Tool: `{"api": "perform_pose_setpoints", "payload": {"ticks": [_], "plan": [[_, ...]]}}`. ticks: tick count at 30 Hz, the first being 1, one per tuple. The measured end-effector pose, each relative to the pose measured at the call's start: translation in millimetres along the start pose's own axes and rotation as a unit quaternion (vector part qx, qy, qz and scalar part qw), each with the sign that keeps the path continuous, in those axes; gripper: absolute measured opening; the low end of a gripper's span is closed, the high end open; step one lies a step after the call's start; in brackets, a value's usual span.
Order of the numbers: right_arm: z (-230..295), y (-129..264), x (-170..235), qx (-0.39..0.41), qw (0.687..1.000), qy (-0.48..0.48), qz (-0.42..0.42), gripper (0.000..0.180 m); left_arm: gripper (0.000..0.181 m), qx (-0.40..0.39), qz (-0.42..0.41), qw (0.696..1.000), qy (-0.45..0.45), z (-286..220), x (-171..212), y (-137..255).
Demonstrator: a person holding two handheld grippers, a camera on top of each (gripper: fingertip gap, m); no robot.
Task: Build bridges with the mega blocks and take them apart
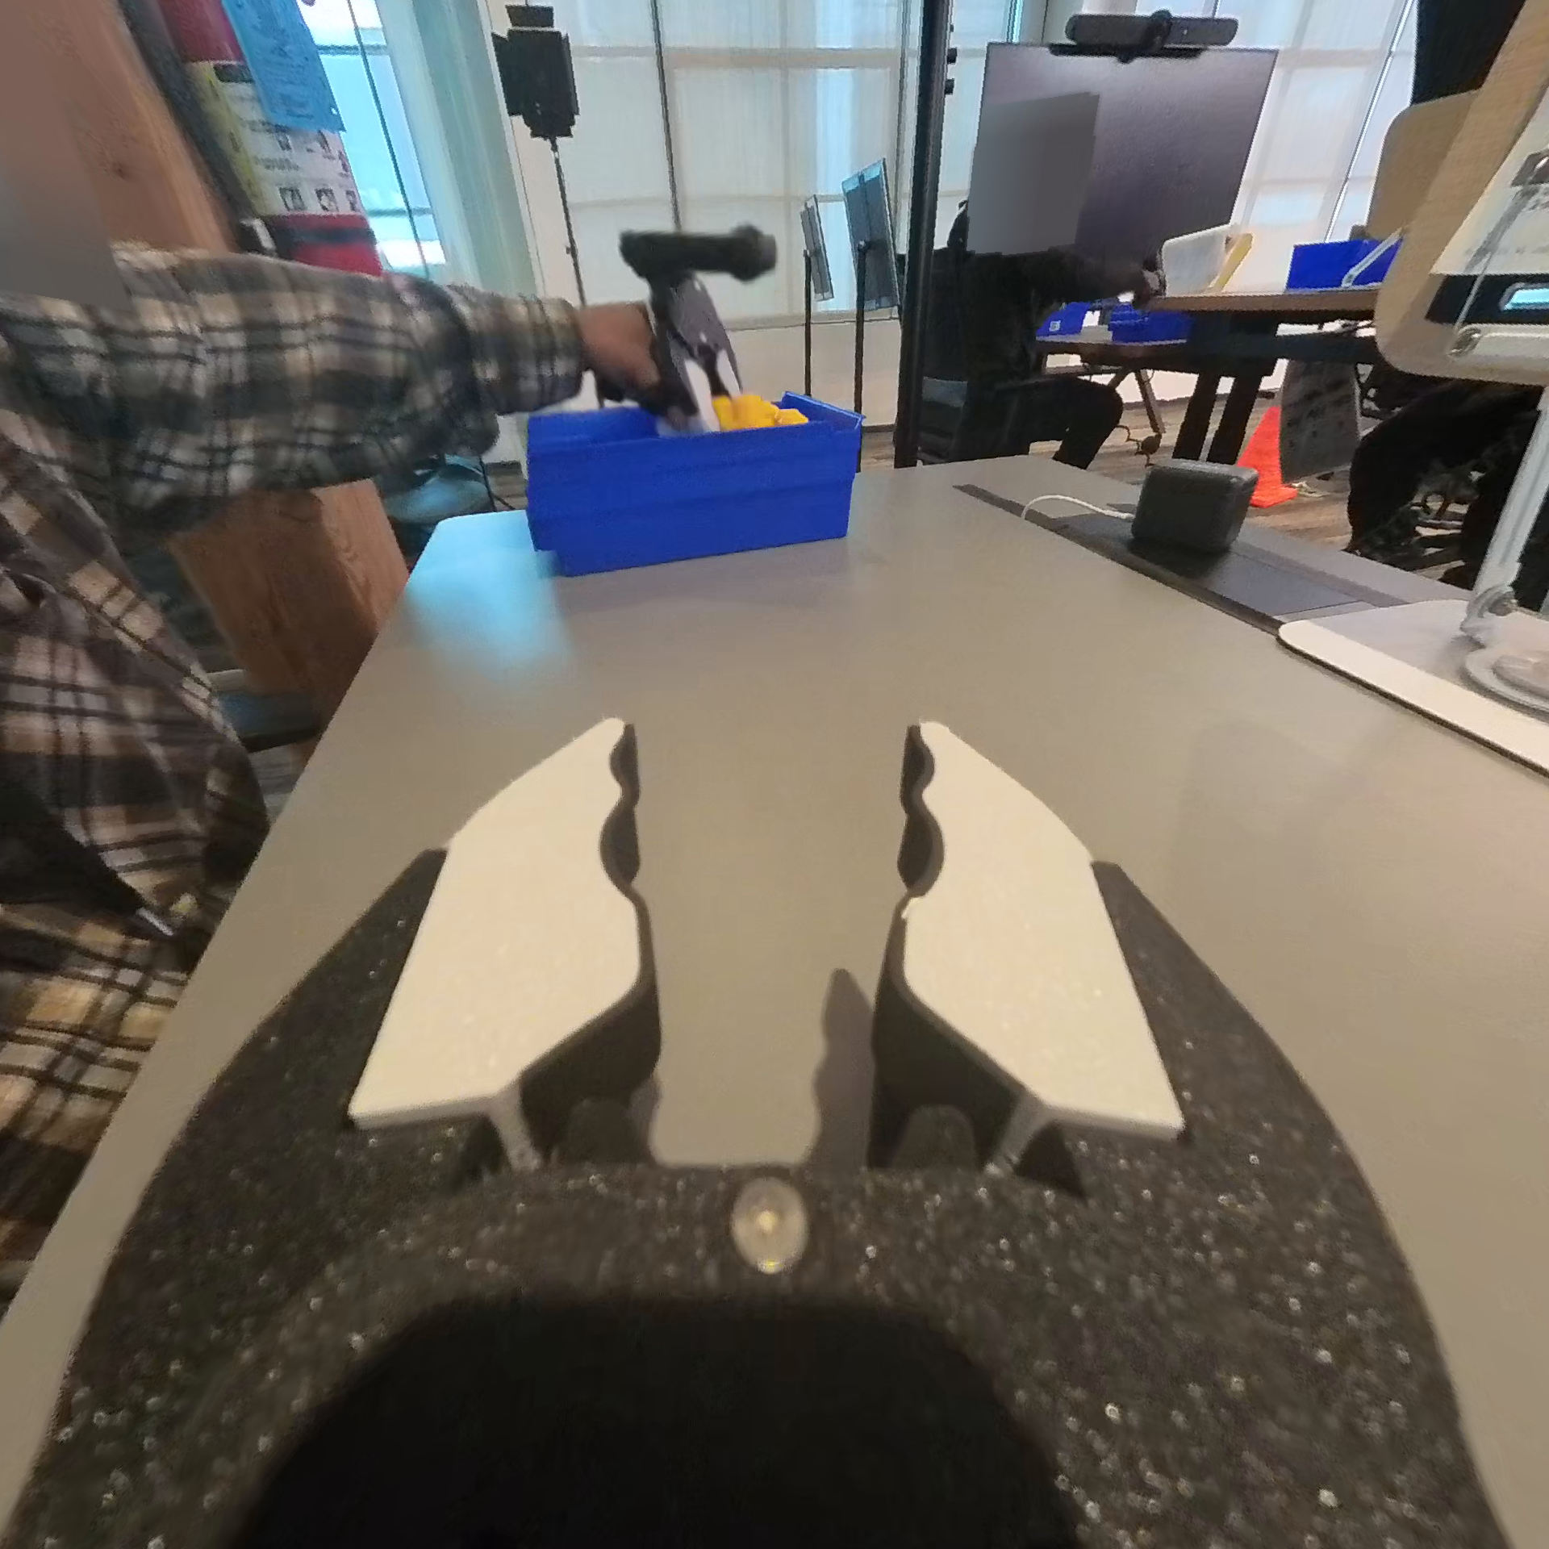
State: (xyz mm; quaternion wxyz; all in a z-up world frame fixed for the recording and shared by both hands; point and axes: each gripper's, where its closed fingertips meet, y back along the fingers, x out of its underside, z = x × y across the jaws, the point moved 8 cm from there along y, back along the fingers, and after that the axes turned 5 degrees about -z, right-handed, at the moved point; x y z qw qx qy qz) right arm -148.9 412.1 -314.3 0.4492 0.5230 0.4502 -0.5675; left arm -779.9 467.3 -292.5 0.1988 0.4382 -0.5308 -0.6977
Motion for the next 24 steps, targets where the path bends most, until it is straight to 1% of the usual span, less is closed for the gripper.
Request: {"api": "perform_pose_setpoints", "payload": {"ticks": [1, 4, 6, 9, 11, 13, 17, 20, 24], "plan": [[-0.7, 0.6, 0.2, 0.004, 1.0, 0.001, 0.001, 0.06, 0.039, 0.002, -0.019, 1.0, 0.011, 0.1, -2.5, 11.6], [-3.9, 3.4, -1.7, 0.014, 1.0, -0.012, -0.006, 0.061, 0.039, -0.007, -0.065, 0.998, 0.022, -5.7, -16.6, 55.9], [-7.8, 3.8, -8.9, 0.022, 0.999, -0.024, -0.013, 0.062, 0.039, -0.004, -0.078, 0.997, 0.009, -20.2, -33.0, 85.2], [-14.6, -3.1, -31.5, 0.018, 1.0, -0.025, -0.004, 0.062, 0.039, 0.017, -0.093, 0.995, -0.034, -58.9, -72.0, 116.5], [-18.3, -15.6, -50.8, 0.0, 1.0, -0.018, 0.01, 0.062, 0.039, 0.046, -0.101, 0.991, -0.076, -96.9, -105.2, 123.5], [-22.2, -35.1, -68.5, -0.024, 0.999, -0.011, 0.024, 0.063, 0.039, 0.077, -0.105, 0.984, -0.123, -140.3, -138.9, 118.8], [-25.2, -85.3, -89.3, -0.083, 0.995, -0.003, 0.046, 0.064, 0.038, 0.164, -0.113, 0.959, -0.199, -226.9, -193.2, 88.6], [-27.2, -114.1, -92.3, -0.117, 0.99, 0.004, 0.078, 0.065, 0.038, 0.216, -0.116, 0.94, -0.239, -274.1, -218.0, 65.0], [-28.9, -127.8, -91.3, -0.153, 0.983, -0.006, 0.103, 0.065, 0.038, 0.258, -0.113, 0.923, -0.263, -306.7, -234.6, 46.4]]}}
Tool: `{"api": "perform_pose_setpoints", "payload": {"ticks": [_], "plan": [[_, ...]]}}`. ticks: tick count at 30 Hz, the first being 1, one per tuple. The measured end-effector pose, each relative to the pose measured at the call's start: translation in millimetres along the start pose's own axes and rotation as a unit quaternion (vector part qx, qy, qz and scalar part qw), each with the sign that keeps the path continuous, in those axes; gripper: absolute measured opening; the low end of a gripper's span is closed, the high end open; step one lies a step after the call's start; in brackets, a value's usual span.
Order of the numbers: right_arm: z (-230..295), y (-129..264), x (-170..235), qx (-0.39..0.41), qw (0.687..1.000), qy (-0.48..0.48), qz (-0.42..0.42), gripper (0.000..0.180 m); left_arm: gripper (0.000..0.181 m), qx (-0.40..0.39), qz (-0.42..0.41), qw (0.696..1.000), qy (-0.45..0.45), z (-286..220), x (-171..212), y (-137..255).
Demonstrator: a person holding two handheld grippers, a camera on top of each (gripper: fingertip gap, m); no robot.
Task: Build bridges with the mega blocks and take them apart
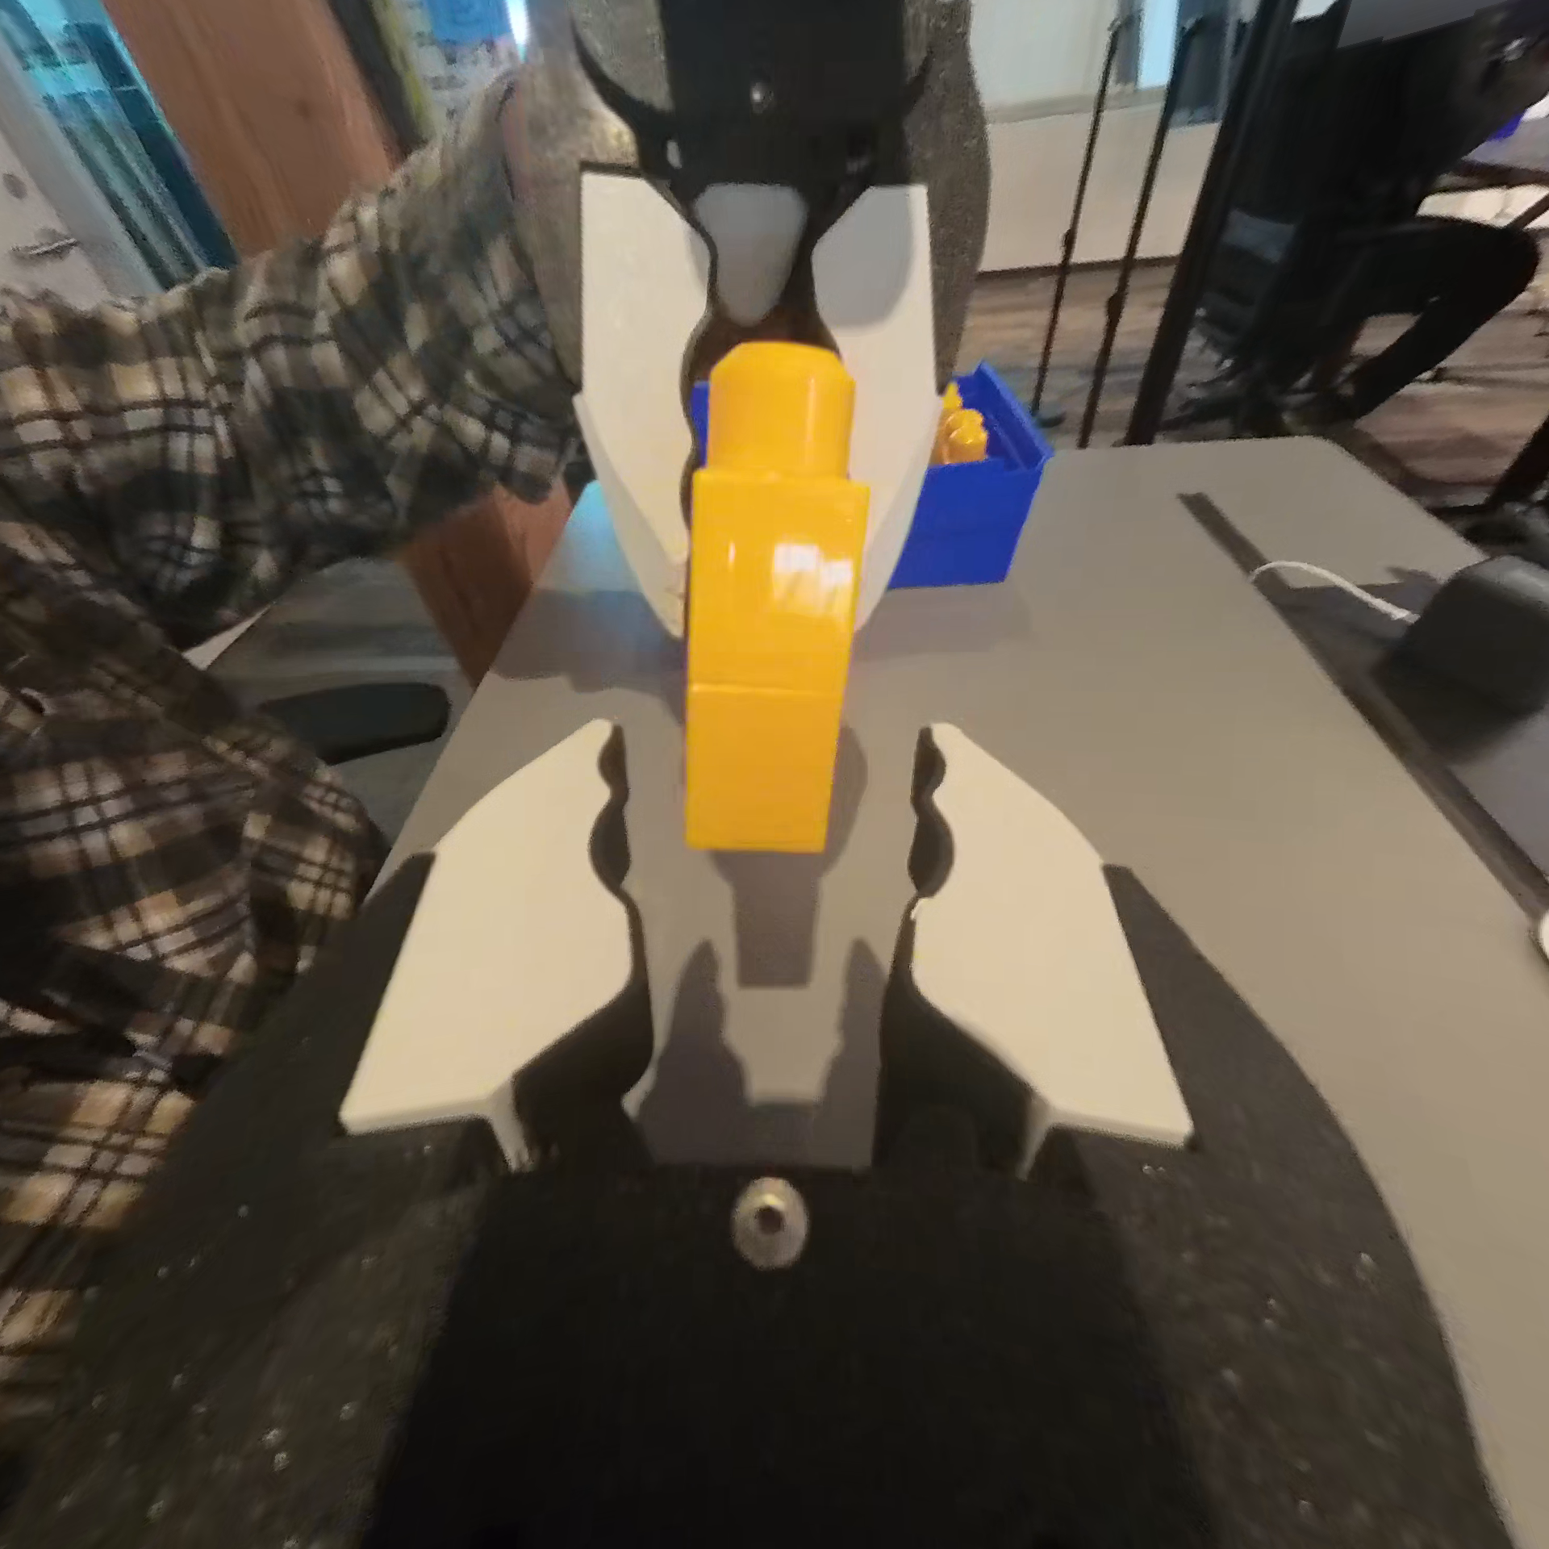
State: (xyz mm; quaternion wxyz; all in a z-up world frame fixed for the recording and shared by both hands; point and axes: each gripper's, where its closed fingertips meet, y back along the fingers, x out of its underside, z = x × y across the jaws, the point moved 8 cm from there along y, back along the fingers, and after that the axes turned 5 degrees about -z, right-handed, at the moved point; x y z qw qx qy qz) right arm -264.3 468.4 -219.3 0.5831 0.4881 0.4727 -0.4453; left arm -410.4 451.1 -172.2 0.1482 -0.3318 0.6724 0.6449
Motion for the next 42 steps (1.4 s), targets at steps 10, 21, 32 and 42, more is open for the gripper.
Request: {"api": "perform_pose_setpoints", "payload": {"ticks": [10, 21, 32, 42], "plan": [[-19.4, 10.7, 5.5, -0.056, 0.995, -0.039, -0.069, 0.036, 0.058, 0.048, -0.17, 0.984, -0.002, 14.8, -23.0, -5.4], [-44.1, 30.8, 4.7, -0.033, 0.962, -0.11, -0.248, 0.036, 0.04, 0.134, -0.459, 0.876, 0.064, 49.0, -8.3, -31.5], [-49.4, 31.4, 5.8, -0.022, 0.973, -0.084, -0.212, 0.058, 0.036, 0.126, -0.466, 0.874, 0.052, 48.7, -3.1, -40.8], [-45.0, 52.9, -14.8, 0.003, 0.975, -0.074, -0.21, 0.063, 0.036, 0.152, -0.433, 0.888, 0.035, 39.1, -7.1, -63.2]]}}
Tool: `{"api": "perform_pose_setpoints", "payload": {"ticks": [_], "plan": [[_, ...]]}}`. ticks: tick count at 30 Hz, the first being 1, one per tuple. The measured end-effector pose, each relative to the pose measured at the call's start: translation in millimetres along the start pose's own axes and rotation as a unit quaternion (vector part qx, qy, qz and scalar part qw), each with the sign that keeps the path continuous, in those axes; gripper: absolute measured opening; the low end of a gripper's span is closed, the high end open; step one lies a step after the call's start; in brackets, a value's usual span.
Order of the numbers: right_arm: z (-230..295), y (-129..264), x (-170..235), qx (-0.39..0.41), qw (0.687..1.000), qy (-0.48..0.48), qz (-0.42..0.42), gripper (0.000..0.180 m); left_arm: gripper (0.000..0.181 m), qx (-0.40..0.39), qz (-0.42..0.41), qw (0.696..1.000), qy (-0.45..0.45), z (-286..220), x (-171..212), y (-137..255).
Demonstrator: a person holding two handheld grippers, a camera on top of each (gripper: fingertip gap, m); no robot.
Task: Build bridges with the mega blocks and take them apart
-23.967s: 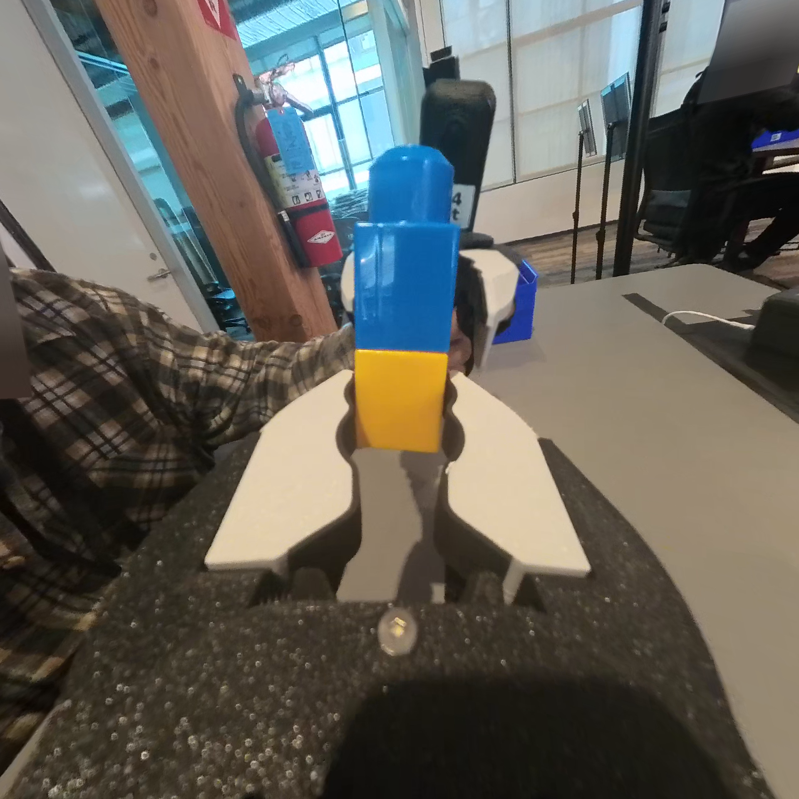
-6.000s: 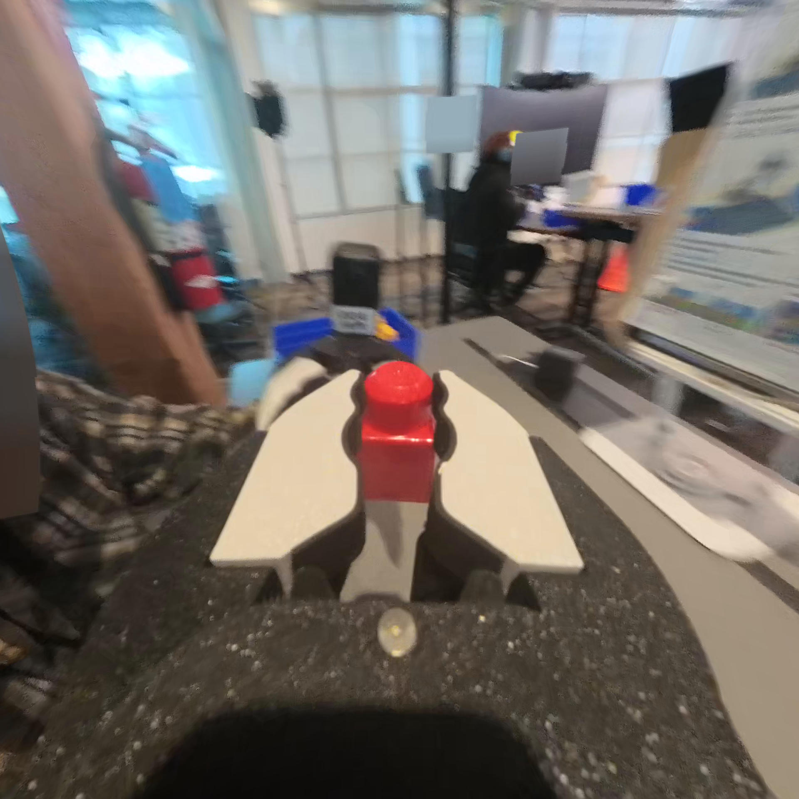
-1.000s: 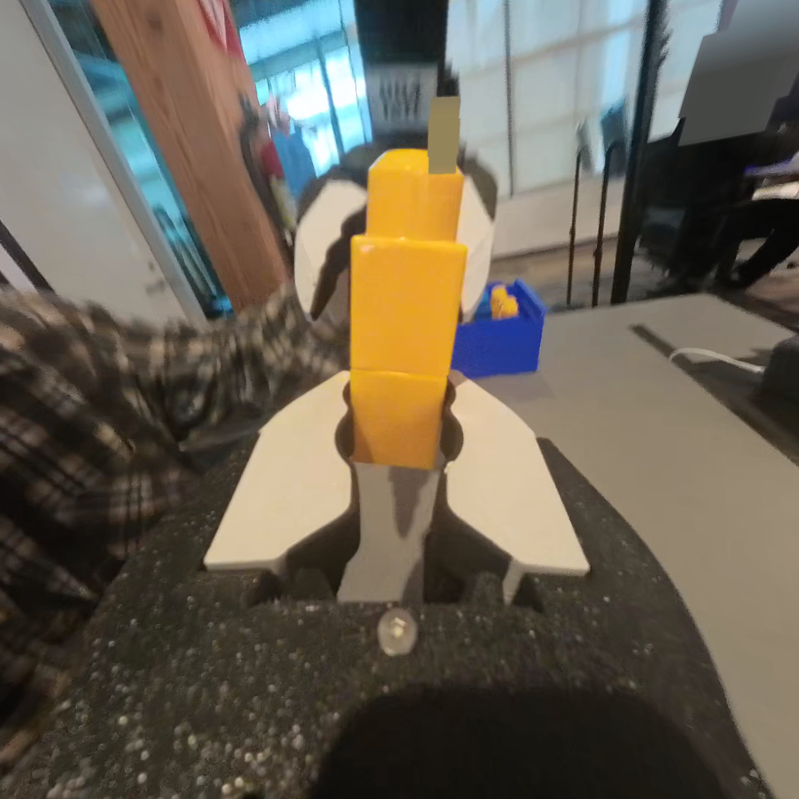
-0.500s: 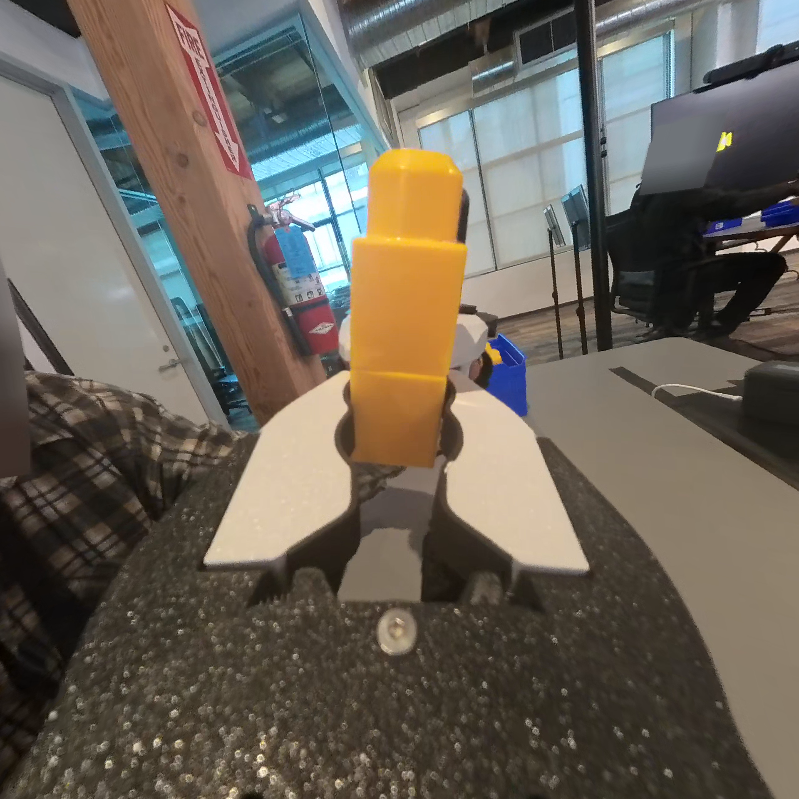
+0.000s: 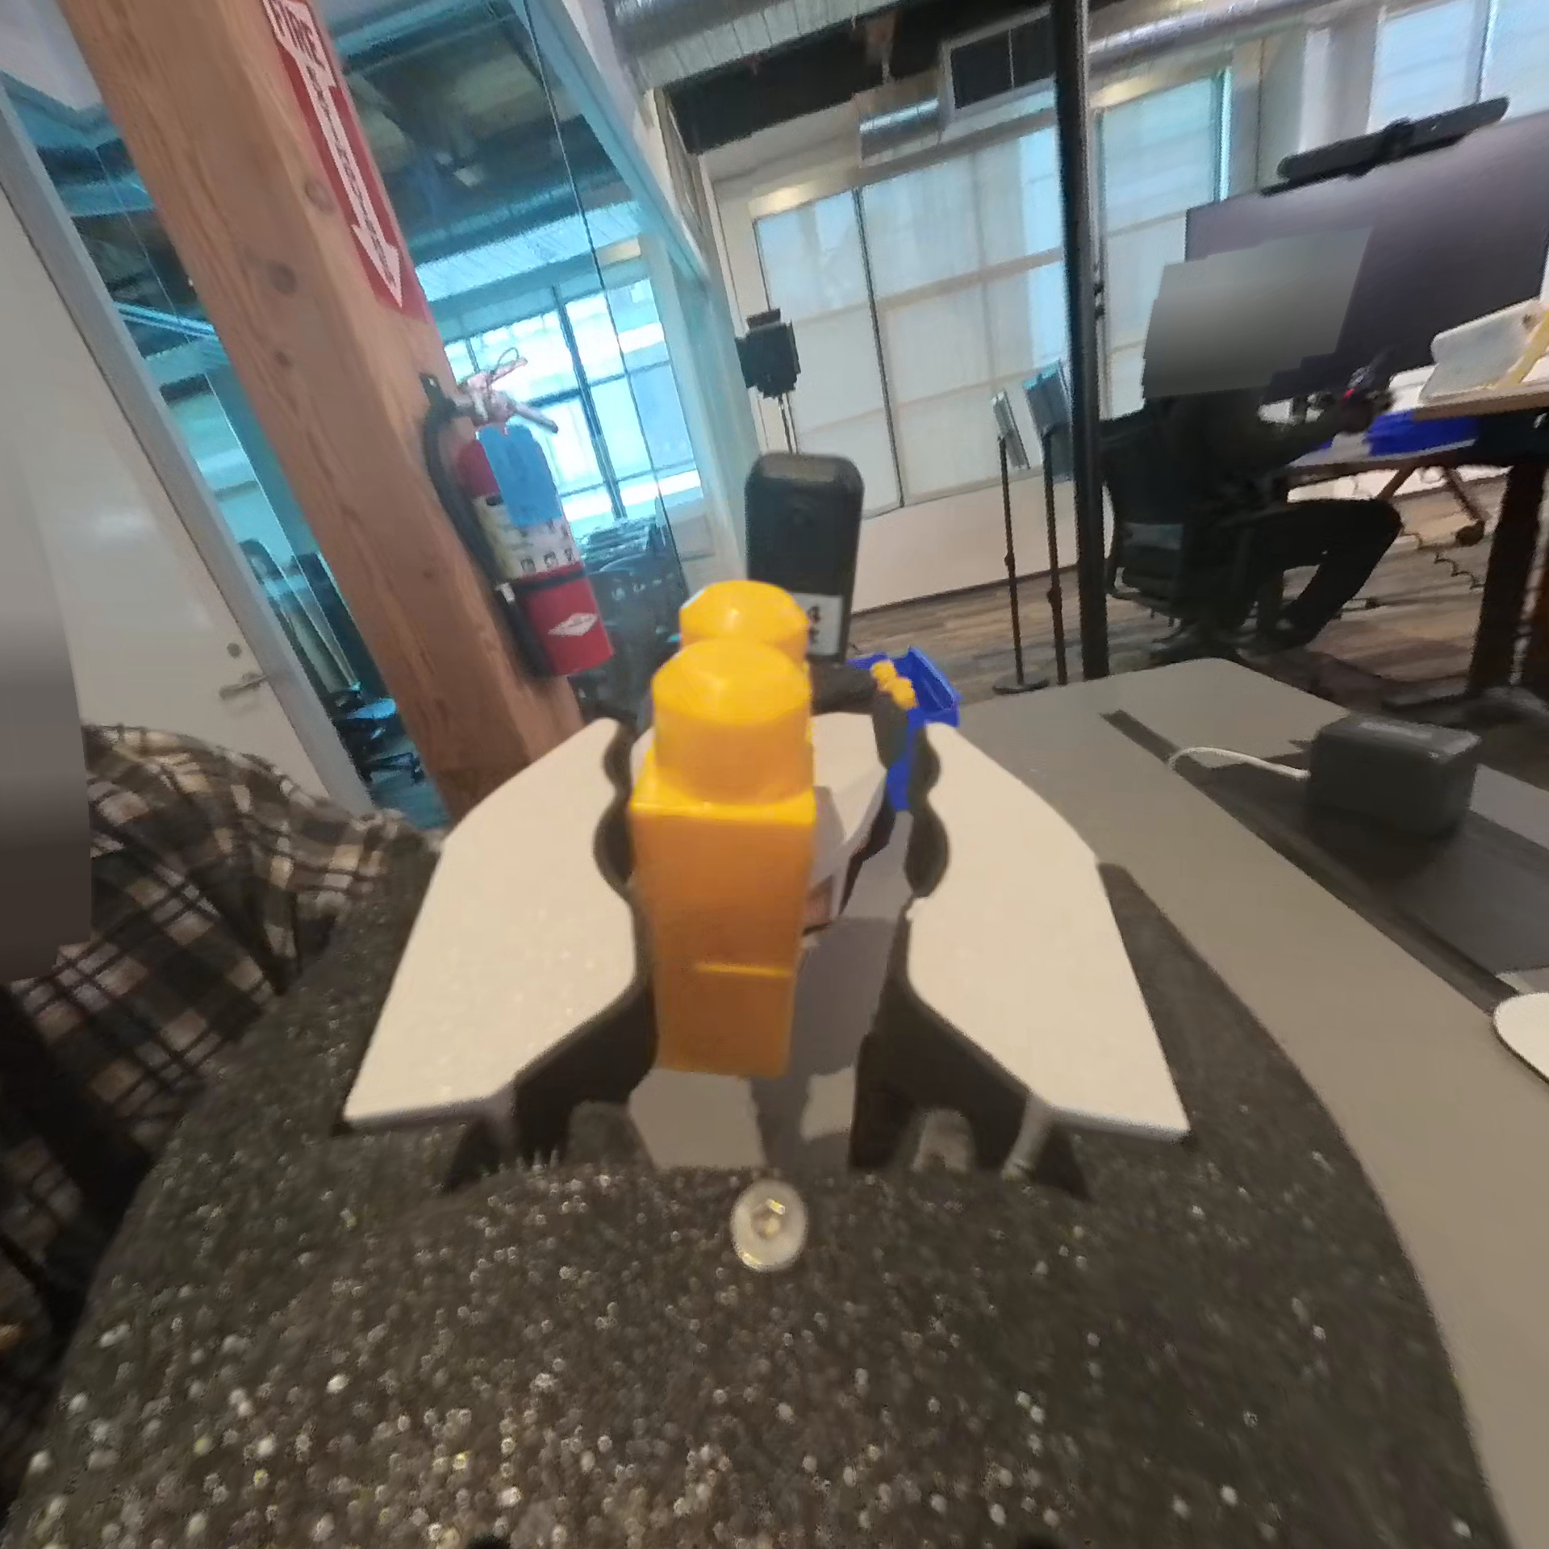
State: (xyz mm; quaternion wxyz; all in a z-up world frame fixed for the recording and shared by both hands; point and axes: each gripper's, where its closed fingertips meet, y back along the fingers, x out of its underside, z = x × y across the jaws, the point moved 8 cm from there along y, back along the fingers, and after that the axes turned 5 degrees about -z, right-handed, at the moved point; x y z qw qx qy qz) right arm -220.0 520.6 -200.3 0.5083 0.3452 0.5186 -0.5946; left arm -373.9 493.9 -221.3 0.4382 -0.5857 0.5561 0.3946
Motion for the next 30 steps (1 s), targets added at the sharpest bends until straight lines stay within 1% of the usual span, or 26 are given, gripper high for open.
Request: {"api": "perform_pose_setpoints", "payload": {"ticks": [1, 2, 4, 7, 9, 12, 13, 14, 16, 21, 22, 24, 25, 27, 30], "plan": [[3.5, -1.1, 0.3, -0.02, 1.0, -0.003, 0.007, 0.045, 0.037, -0.002, -0.002, 1.0, -0.001, 0.1, 0.6, -0.9], [5.3, -1.8, -0.4, -0.024, 1.0, -0.007, 0.01, 0.041, 0.037, -0.001, -0.007, 1.0, -0.002, 0.2, 0.5, -0.3], [7.4, -2.9, -1.3, -0.016, 1.0, 0.003, 0.027, 0.041, 0.036, 0.007, -0.012, 1.0, -0.001, 0.4, 0.4, 0.8], [9.2, -4.3, -1.9, -0.011, 1.0, 0.006, 0.024, 0.04, 0.037, 0.018, -0.018, 1.0, 0.006, 1.5, 1.0, 0.6], [8.0, -5.8, 0.0, -0.007, 1.0, -0.001, 0.024, 0.04, 0.045, 0.019, -0.018, 1.0, 0.015, 3.1, 2.1, -0.5], [7.6, -8.5, 2.0, -0.007, 1.0, -0.011, 0.018, 0.04, 0.05, 0.015, 0.002, 1.0, 0.009, 3.5, 5.8, -2.8], [7.7, -9.1, 1.7, -0.008, 1.0, -0.013, 0.014, 0.04, 0.046, 0.012, 0.009, 1.0, 0.009, 3.6, 7.1, -3.2], [7.0, -9.1, 1.8, -0.002, 1.0, -0.011, 0.015, 0.04, 0.037, 0.008, 0.01, 1.0, 0.007, 3.4, 7.9, -3.3], [6.8, -8.8, 1.3, 0.004, 1.0, -0.012, 0.011, 0.04, 0.036, -0.001, 0.01, 1.0, 0.01, 3.1, 8.5, -4.4], [4.5, -6.8, -1.4, 0.025, 0.999, -0.014, -0.028, 0.04, 0.035, -0.02, 0.032, 0.998, 0.044, 4.6, 12.9, -10.9], [4.3, -5.6, -2.8, 0.033, 0.999, -0.008, -0.036, 0.04, 0.035, -0.026, 0.049, 0.997, 0.047, 5.8, 14.9, -11.1], [2.7, 9.7, -20.1, 0.051, 0.994, -0.001, -0.102, 0.04, 0.035, -0.049, 0.093, 0.994, 0.033, 7.7, 25.8, -13.0], [2.4, 19.8, -29.3, 0.056, 0.99, 0.004, -0.127, 0.04, 0.035, -0.042, 0.08, 0.995, 0.043, 7.5, 28.2, -14.1], [2.0, 32.0, -35.5, 0.072, 0.989, 0.018, -0.127, 0.04, 0.035, -0.021, 0.048, 0.996, 0.07, 8.3, 25.5, -14.2], [1.9, 35.4, -33.1, 0.072, 0.99, 0.014, -0.122, 0.04, 0.036, -0.031, 0.04, 0.998, 0.049, 9.7, 20.0, -12.9]]}}
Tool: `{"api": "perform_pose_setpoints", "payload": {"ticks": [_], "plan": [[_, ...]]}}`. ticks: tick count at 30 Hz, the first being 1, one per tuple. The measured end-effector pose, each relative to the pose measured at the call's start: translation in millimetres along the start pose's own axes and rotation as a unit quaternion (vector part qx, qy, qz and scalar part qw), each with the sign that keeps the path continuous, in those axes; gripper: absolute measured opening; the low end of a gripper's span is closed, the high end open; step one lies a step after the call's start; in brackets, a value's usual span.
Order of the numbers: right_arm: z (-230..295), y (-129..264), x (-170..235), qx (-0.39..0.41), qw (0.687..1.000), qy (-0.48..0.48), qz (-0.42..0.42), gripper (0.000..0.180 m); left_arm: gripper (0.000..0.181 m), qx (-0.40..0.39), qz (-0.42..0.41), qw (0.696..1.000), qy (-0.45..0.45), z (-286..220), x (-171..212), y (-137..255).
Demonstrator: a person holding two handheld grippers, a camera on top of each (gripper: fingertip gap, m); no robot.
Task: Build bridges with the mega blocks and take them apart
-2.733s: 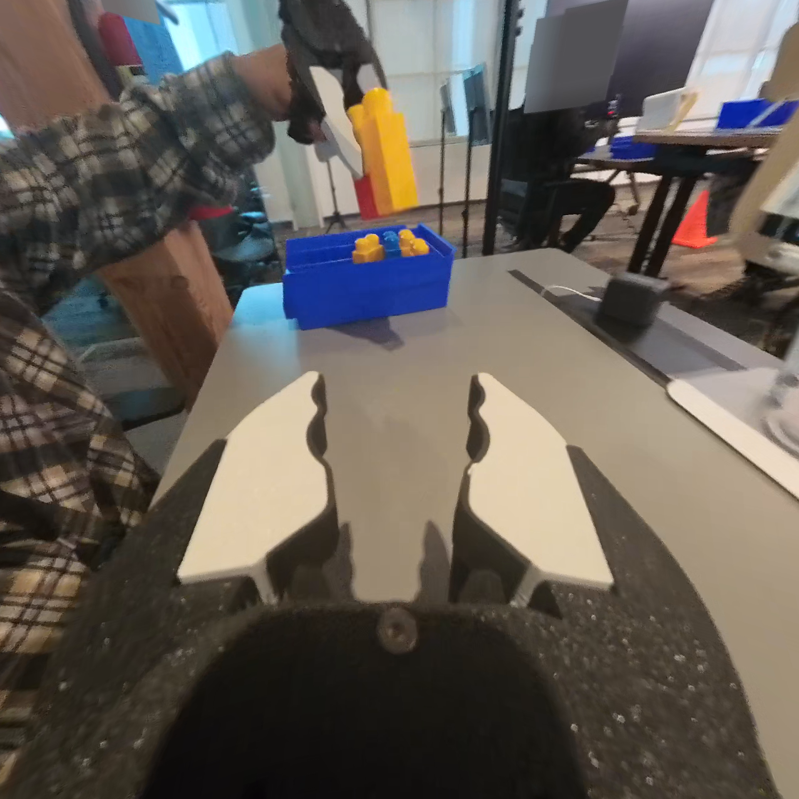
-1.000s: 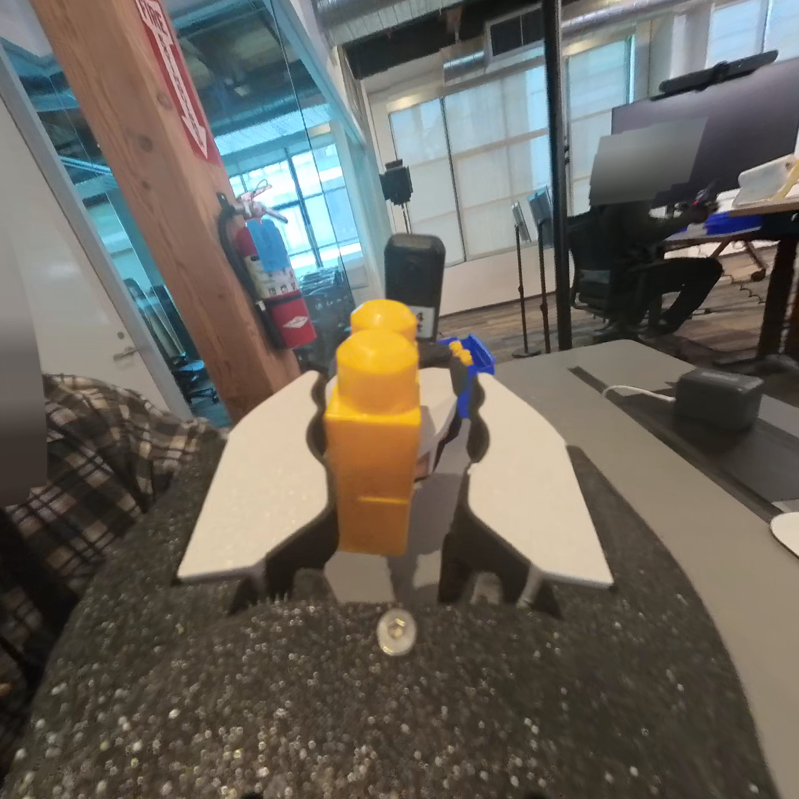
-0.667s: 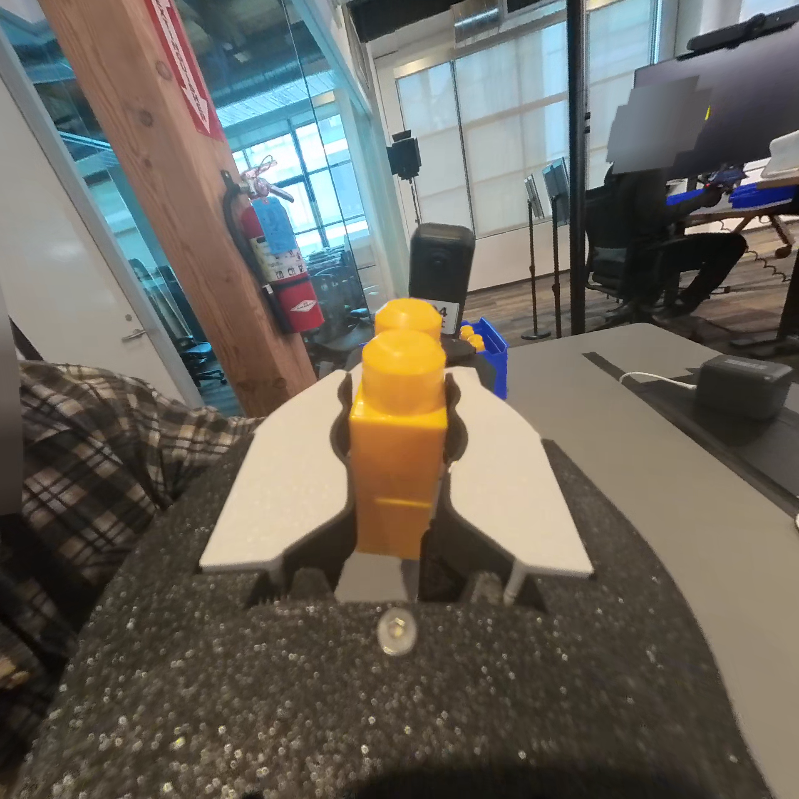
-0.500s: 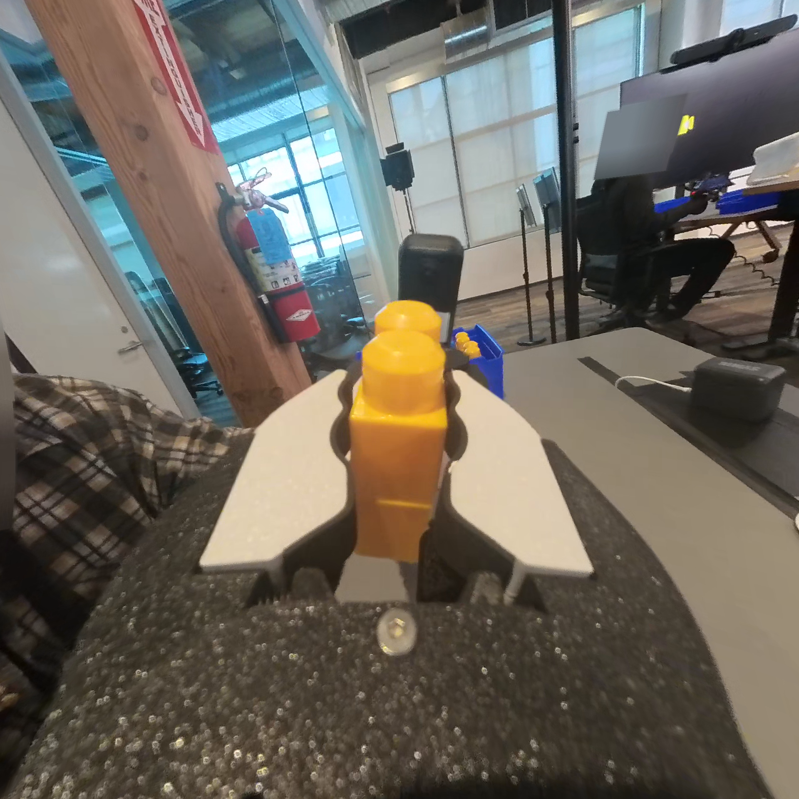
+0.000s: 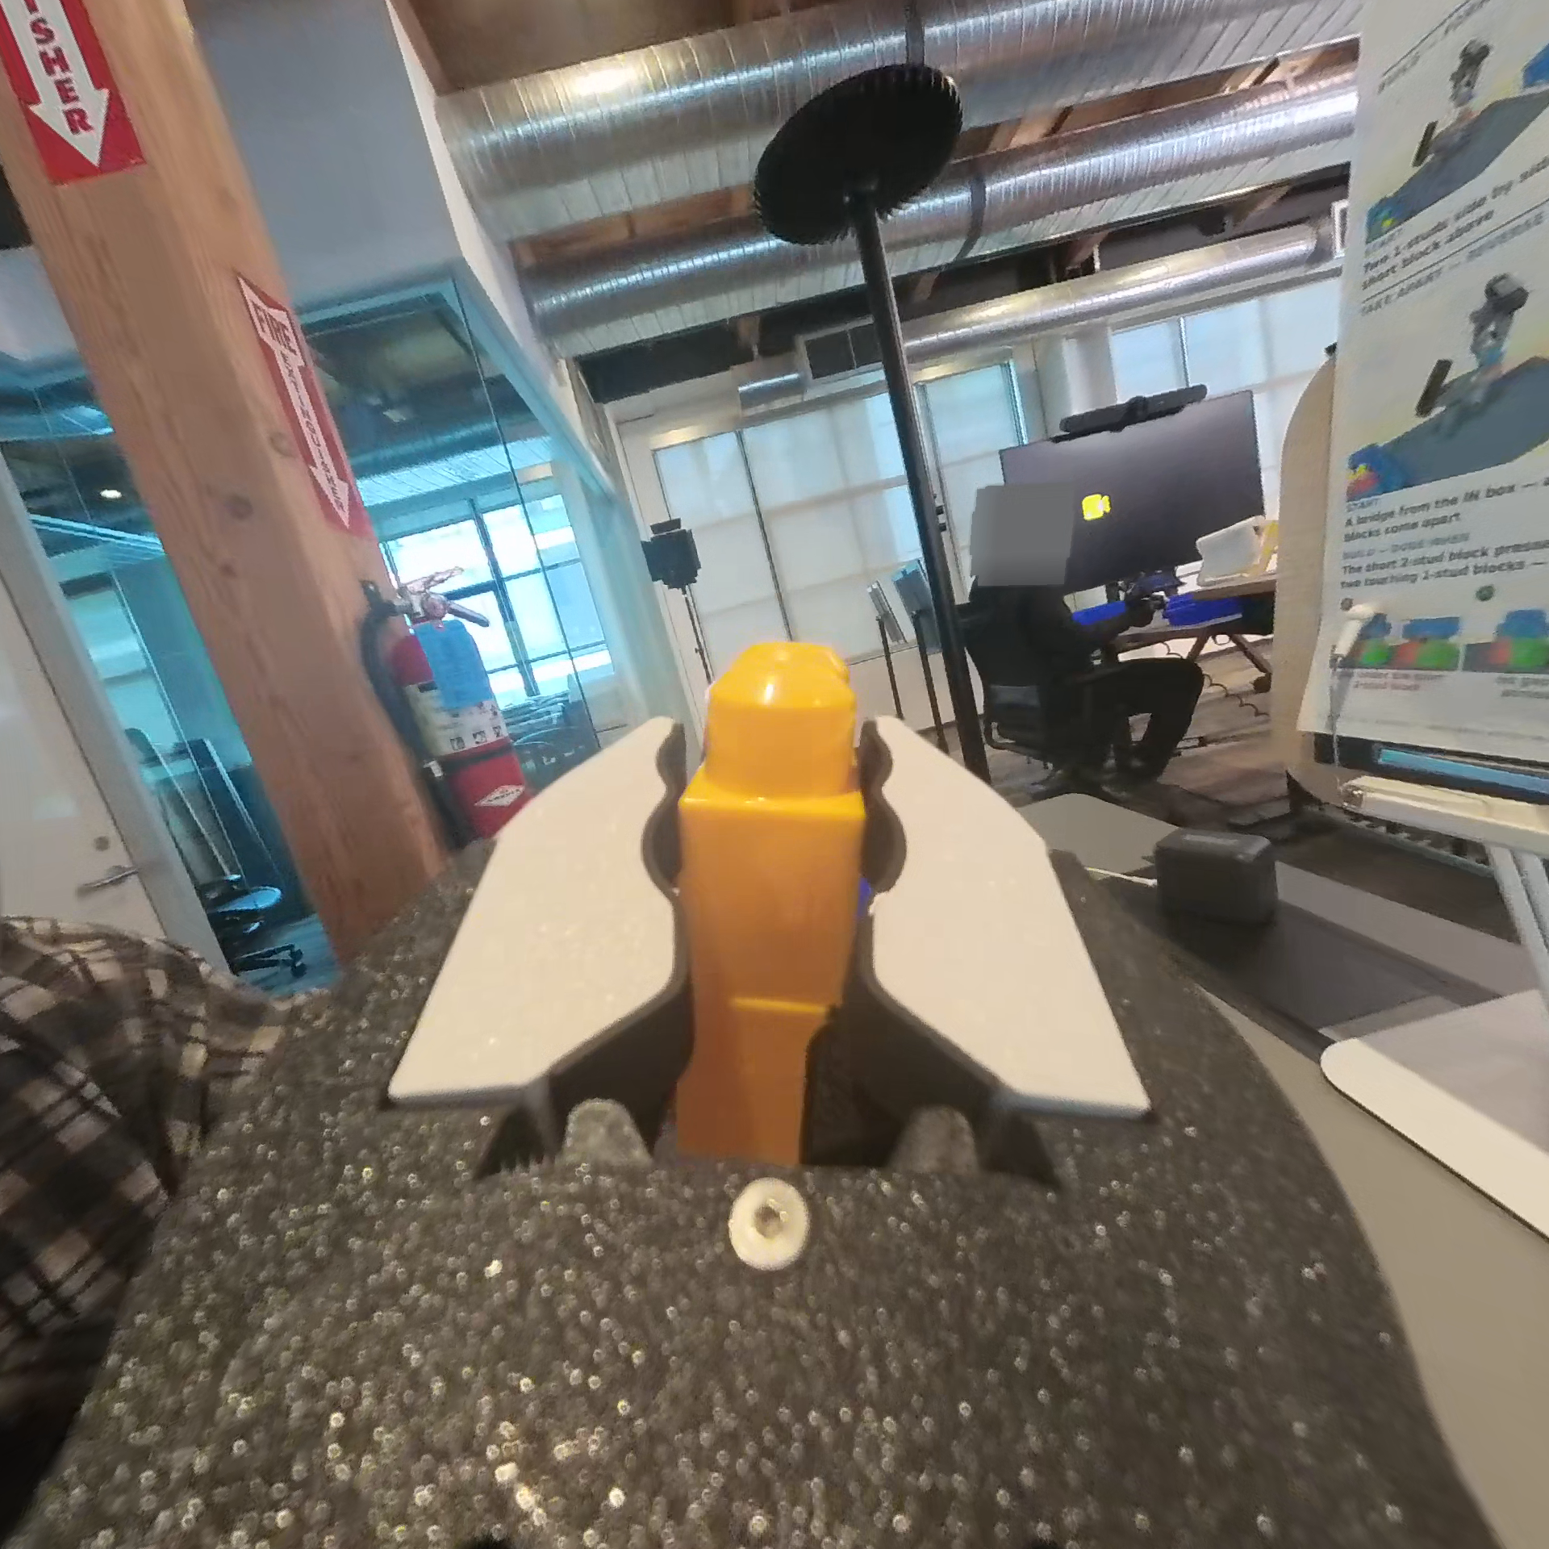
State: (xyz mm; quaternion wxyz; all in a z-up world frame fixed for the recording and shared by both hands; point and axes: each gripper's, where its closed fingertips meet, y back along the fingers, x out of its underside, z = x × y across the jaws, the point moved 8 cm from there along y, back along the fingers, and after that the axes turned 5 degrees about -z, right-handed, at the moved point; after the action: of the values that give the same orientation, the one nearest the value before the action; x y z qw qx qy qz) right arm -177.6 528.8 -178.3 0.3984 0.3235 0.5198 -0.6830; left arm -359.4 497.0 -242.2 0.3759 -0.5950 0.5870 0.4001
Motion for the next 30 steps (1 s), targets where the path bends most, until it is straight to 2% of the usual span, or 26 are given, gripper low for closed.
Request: {"api": "perform_pose_setpoints", "payload": {"ticks": [16, 30], "plan": [[8.1, -8.0, 4.9, -0.02, 0.999, 0.037, 0.031, 0.04, 0.036, -0.015, -0.031, 0.999, -0.03, -4.3, -11.4, 15.0], [10.0, -8.9, 6.2, -0.025, 0.998, 0.048, 0.04, 0.04, 0.036, -0.039, -0.003, 0.998, -0.05, -1.1, -8.6, 12.5]]}}
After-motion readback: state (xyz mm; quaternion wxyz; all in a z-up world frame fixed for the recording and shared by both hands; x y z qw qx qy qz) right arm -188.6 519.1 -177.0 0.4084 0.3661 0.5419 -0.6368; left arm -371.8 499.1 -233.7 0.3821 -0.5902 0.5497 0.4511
